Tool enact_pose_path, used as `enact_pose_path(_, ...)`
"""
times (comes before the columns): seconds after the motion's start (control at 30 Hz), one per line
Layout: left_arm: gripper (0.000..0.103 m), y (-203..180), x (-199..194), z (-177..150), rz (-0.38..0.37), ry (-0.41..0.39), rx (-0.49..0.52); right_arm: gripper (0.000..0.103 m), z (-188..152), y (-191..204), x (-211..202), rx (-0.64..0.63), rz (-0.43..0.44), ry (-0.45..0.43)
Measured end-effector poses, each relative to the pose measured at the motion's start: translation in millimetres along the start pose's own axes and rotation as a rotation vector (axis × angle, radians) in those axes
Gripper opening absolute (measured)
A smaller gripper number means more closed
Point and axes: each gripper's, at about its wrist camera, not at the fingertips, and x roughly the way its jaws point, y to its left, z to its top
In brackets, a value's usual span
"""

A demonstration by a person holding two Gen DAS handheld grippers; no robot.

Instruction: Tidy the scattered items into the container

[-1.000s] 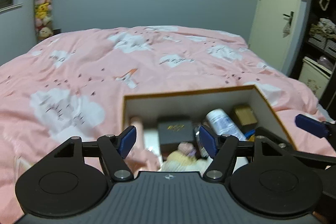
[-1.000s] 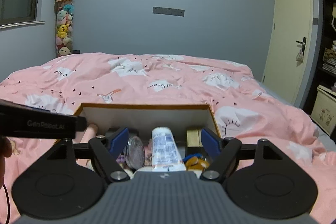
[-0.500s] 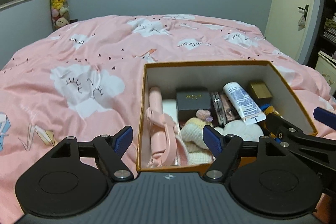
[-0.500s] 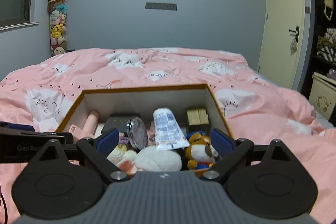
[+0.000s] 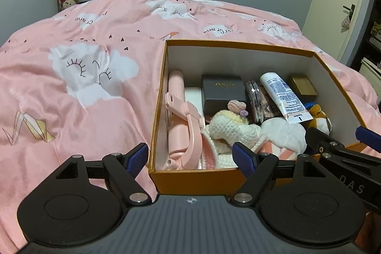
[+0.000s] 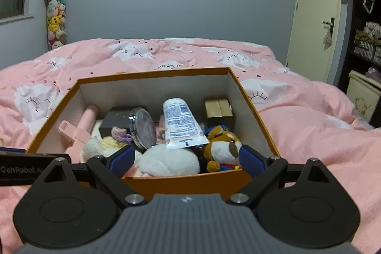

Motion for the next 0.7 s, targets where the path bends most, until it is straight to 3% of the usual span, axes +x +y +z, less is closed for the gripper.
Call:
enact_pose_path(0.17, 0.095, 3, 5, -2, 0.018, 0.011, -0.019, 0.1, -7, 12, 4, -0.073, -0.04, -0.007)
enact_pose_path(0.7, 0.096, 11, 19, -6, 0.019, 0.045, -0.077, 0.102, -11, 12, 15, -0.076, -0.031, -0.005)
